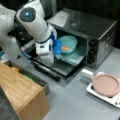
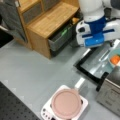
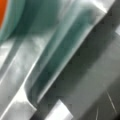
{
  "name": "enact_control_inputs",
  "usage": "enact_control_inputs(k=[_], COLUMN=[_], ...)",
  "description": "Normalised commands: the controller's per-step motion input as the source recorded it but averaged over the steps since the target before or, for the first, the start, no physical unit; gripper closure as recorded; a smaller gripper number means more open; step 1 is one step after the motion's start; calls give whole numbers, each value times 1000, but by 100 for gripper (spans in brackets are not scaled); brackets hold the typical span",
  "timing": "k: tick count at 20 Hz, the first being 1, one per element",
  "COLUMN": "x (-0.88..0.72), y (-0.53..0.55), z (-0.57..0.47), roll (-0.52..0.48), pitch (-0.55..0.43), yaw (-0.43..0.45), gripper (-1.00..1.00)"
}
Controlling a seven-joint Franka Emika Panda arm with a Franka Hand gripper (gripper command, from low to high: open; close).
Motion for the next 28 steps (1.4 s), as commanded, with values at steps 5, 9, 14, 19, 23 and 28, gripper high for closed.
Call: enact_control_inputs(k=[5,9,14,19,23,28], x=[176,211,279,326,236,109], y=[309,72,42,77,92,67], z=[89,51,-30,-128,-55,13], roll=[87,116,123,95,71,60], pitch=[146,124,101,43,27,14], yaw=[-117,-99,-119,-79,-8,8], gripper=[-100,-100,-100,-100,-100,100])
